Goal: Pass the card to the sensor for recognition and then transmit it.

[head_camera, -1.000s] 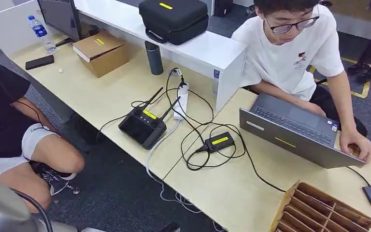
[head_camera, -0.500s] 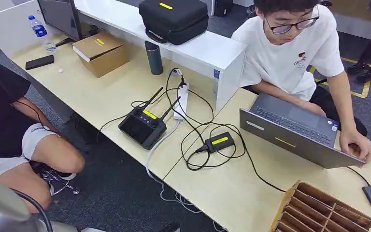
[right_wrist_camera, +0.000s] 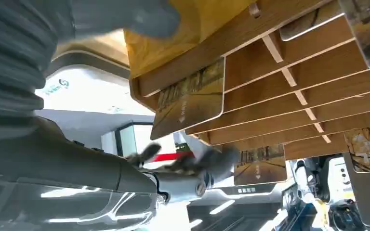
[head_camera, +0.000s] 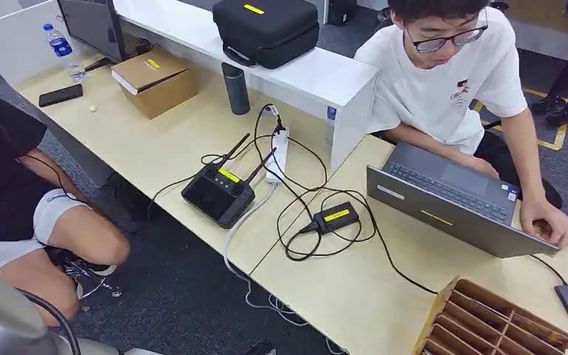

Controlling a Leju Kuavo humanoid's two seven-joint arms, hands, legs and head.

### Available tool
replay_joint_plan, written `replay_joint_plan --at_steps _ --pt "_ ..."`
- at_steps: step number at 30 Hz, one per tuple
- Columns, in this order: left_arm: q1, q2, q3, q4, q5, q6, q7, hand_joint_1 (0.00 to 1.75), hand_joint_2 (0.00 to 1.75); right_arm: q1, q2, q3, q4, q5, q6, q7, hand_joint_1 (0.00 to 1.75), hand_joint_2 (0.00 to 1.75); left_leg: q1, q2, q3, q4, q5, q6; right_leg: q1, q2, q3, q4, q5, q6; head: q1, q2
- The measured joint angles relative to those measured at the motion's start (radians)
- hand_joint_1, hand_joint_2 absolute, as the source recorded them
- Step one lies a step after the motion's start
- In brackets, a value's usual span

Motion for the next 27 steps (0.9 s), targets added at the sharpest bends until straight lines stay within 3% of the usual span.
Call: replay_joint_plan --at_steps 27 --pt "0.000 0.001 0.000 0.000 0.000 0.000 0.000 0.00 1.75 -0.023 -0.001 0.008 0.001 -0.015 0.000 -0.010 1.75 1.75 0.000 0.000 0.001 0.000 0.000 0.000 0.000 0.000 -0.001 0.000 0.000 0.000 0.000 0.000"
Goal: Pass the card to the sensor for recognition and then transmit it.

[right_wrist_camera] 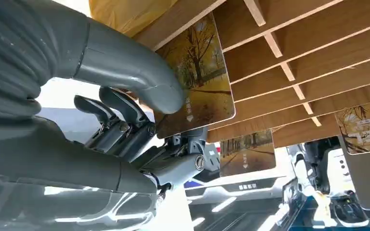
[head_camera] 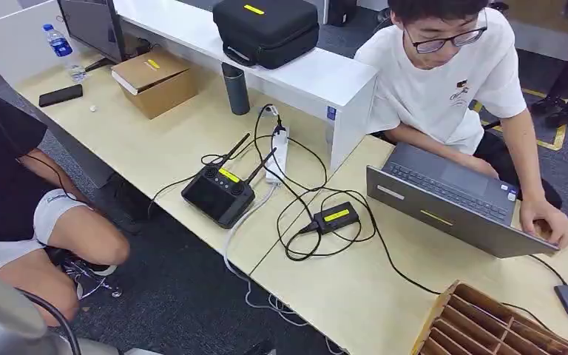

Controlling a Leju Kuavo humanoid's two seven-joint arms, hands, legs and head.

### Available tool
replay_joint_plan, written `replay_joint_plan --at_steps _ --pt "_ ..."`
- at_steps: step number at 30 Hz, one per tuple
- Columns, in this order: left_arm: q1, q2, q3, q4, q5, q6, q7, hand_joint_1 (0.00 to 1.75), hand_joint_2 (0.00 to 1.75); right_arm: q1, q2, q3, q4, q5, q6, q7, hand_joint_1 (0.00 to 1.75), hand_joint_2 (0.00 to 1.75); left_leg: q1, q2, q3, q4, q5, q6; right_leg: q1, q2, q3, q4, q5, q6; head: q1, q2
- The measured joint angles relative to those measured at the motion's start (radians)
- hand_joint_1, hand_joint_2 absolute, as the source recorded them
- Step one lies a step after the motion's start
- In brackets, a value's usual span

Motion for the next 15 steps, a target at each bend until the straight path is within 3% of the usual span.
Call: replay_joint_plan --at_steps 15 --pt "0.003 0.001 -0.008 0.000 -0.009 0.002 -0.018 0.00 1.75 -0.003 -0.001 0.000 0.007 -0.022 0.000 -0.027 1.75 1.75 0.000 0.000 0.000 0.000 0.000 0.000 0.000 0.000 0.002 0.000 0.000 0.000 0.000 0.000"
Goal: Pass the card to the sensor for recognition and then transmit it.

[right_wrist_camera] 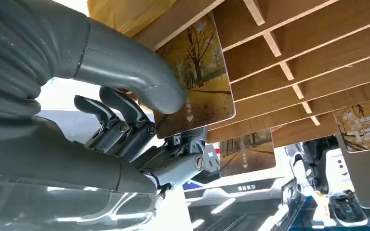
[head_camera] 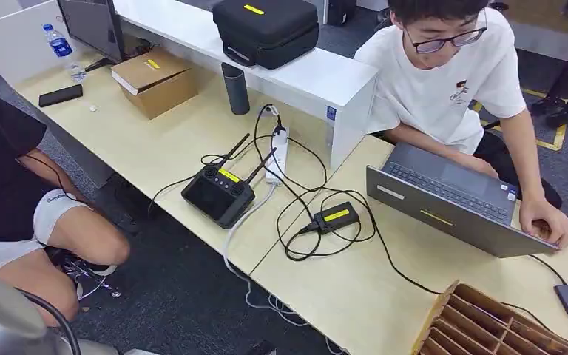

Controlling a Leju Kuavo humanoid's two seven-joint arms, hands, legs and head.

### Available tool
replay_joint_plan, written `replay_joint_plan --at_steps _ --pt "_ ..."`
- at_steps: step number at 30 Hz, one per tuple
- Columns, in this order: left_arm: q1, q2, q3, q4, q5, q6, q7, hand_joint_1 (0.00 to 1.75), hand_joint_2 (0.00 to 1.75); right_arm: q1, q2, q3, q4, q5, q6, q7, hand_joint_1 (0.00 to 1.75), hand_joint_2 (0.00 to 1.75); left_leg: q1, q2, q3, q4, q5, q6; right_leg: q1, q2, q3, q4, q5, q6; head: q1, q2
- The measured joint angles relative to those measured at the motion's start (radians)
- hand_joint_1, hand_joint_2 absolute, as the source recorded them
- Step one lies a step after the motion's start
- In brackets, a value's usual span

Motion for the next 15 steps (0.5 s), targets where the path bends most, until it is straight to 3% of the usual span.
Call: replay_joint_plan --at_steps 9,15 --pt "-0.002 0.001 -0.001 0.000 0.000 0.000 0.013 0.00 1.75 -0.004 -0.003 0.010 -0.003 -0.040 0.000 0.000 1.75 1.75 0.000 0.000 0.000 0.000 0.000 0.000 0.000 0.000 0.000 0.000 0.000 0.000 0.000 0.000" --pt "-0.003 0.001 -0.002 0.000 0.000 0.000 0.015 0.00 1.75 -0.015 -0.067 0.119 -0.025 -0.124 0.000 0.118 1.75 1.75 0.000 0.000 0.000 0.000 0.000 0.000 0.000 0.000 0.000 0.000 0.000 0.000 0.000 0.000"
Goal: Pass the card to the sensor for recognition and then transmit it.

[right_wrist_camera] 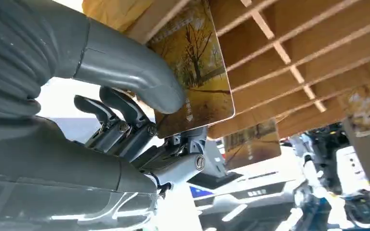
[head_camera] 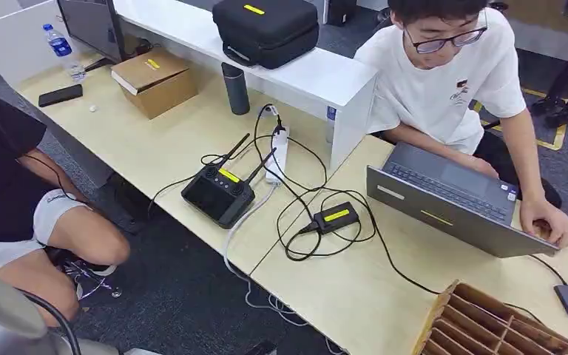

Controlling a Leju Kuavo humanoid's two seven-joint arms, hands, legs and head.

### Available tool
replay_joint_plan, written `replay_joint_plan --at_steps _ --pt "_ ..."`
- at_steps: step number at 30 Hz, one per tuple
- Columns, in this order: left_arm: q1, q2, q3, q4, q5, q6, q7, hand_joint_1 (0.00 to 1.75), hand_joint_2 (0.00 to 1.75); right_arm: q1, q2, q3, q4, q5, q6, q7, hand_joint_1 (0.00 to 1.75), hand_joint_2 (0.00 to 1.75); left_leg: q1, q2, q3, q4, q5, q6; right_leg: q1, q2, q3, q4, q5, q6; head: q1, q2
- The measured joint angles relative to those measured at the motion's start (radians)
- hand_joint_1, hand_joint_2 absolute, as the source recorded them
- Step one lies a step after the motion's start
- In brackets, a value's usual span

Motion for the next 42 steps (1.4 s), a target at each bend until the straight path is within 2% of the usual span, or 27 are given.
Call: replay_joint_plan --at_steps 5,9,15,22,27,32,42 --pt "0.000 0.002 -0.002 0.000 0.000 -0.002 0.000 0.00 1.75 -0.017 -0.092 0.121 -0.051 -0.051 0.017 0.090 1.75 1.75 0.000 0.000 0.000 0.000 0.000 0.000 0.000 0.000 0.000 0.000 0.000 0.000 0.000 0.000" --pt "0.000 0.003 -0.003 0.000 0.003 -0.005 0.000 0.00 1.75 -0.029 -0.162 0.184 -0.106 -0.082 0.061 0.127 1.75 1.75 0.000 0.000 0.000 0.000 0.000 0.000 0.000 0.000 0.000 0.000 0.000 0.000 0.000 0.000" --pt "0.000 0.003 -0.003 0.000 0.006 -0.008 -0.003 0.00 1.75 -0.041 -0.231 0.221 -0.177 -0.109 0.106 0.142 1.75 1.75 0.000 0.000 0.000 0.000 0.000 0.000 0.000 0.000 0.000 0.000 0.000 0.000 0.000 0.000" --pt "0.001 0.005 -0.014 0.000 0.008 -0.011 -0.009 0.00 1.75 -0.063 -0.292 0.234 -0.254 -0.082 0.175 0.177 1.75 1.75 0.000 0.000 0.000 0.000 0.000 0.000 0.000 0.000 0.000 0.000 0.000 0.000 0.000 0.000" --pt "0.001 0.005 -0.019 0.000 0.008 -0.013 -0.010 0.00 1.75 -0.104 -0.325 0.240 -0.321 -0.060 0.210 0.198 1.75 1.75 0.000 0.000 0.000 0.000 0.000 0.000 0.000 0.000 0.000 0.000 0.001 0.000 0.000 0.000" --pt "0.000 0.006 -0.037 0.000 0.001 -0.014 -0.011 0.00 1.75 -0.198 -0.341 0.258 -0.355 -0.028 0.229 0.220 1.75 1.75 0.000 0.001 0.000 0.000 0.000 0.000 0.000 0.001 0.000 0.000 0.001 0.000 0.000 0.000" --pt "-0.005 0.006 -0.072 0.000 -0.020 -0.022 -0.008 0.00 1.75 -0.443 -0.331 0.307 -0.279 0.021 0.221 0.260 1.75 1.75 0.000 0.002 0.000 0.000 0.002 -0.001 0.000 0.001 0.000 0.001 0.003 -0.001 0.000 0.000"
